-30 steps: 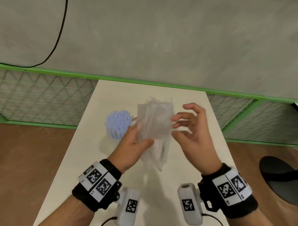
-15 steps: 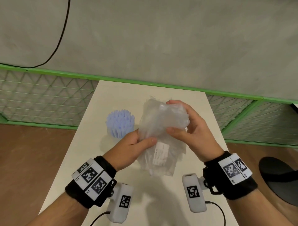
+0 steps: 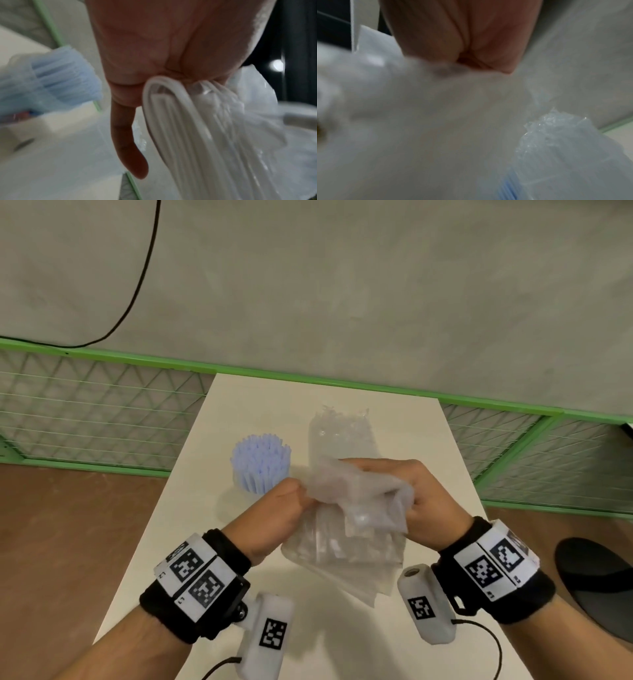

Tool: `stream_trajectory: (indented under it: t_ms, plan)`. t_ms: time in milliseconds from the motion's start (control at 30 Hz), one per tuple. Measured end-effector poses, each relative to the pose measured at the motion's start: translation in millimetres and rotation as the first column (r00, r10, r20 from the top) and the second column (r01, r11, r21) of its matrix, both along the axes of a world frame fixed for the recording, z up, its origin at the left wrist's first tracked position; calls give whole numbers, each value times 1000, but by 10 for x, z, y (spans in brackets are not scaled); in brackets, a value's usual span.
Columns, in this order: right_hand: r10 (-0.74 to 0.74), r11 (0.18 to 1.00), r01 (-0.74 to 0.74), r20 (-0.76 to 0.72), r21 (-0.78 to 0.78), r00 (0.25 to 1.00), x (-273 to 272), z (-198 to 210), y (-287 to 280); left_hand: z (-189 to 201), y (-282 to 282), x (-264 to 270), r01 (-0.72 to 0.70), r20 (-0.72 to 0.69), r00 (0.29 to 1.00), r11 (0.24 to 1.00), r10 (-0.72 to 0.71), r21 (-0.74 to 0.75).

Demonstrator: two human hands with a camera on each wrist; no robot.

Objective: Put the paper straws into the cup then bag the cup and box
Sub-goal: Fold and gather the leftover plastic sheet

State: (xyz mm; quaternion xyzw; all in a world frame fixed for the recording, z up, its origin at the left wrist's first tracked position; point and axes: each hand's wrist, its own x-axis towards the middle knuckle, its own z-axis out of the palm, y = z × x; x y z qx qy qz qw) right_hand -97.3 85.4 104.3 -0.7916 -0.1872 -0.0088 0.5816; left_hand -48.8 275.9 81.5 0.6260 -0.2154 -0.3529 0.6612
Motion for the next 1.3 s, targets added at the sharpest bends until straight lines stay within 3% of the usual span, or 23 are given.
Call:
stream_trajectory:
  t_ms: [67,233,300,433,533,667,767,833,900,967,1033,1100,1200,1300]
  plan:
    - [-4,997,13,107,-82,994,-12,8,24,2,2,-4,27,-53,998,997,-31,-77]
    - [59,947,47,316,-318,947,-34,-43,-19,-25,106,-36,-120,-341,939,972,45,-204]
    - [149,894,49,399,-445,905,-51,-3,-8,-32,144,-34,-144,-365,929,968,60,-207]
    - [261,703,312,640,-639,722,-35,-11,-62,47,170,-57,-56,-378,924,958,-56,-280]
    - [249,634,350,611,-689,752,-14,-5,-83,90,142,-90,48,-186,979,980,-85,-192]
    - [256,605,145,363,-783,896,-53,73,-218,53,144,-69,76,-57,995,994,-81,-82]
    - [215,696,-45,147,-717,965,-64,92,-341,-8,174,-23,-14,83,997,998,8,66]
    - [121,756,-92,0,-648,993,-76,94,-374,-56,168,-6,-123,241,967,978,81,166]
    - [-16,843,33,36,-538,999,-90,38,-236,-42,116,-32,-200,391,914,958,107,206]
    - [-197,862,260,183,-436,963,-95,-76,29,-9,27,-75,-207,449,887,962,107,179]
    - [-348,798,449,302,-401,888,-76,-206,239,13,-50,-109,-235,432,888,963,157,132]
    - [-408,727,556,398,-402,821,-55,-279,288,30,-71,-123,-282,369,900,955,231,90]
    - [-414,671,609,468,-422,781,10,-309,211,51,-63,-141,-211,196,957,977,212,-30]
    - [-364,724,559,463,-405,808,91,-297,167,42,-70,-148,-227,55,970,965,236,-135]
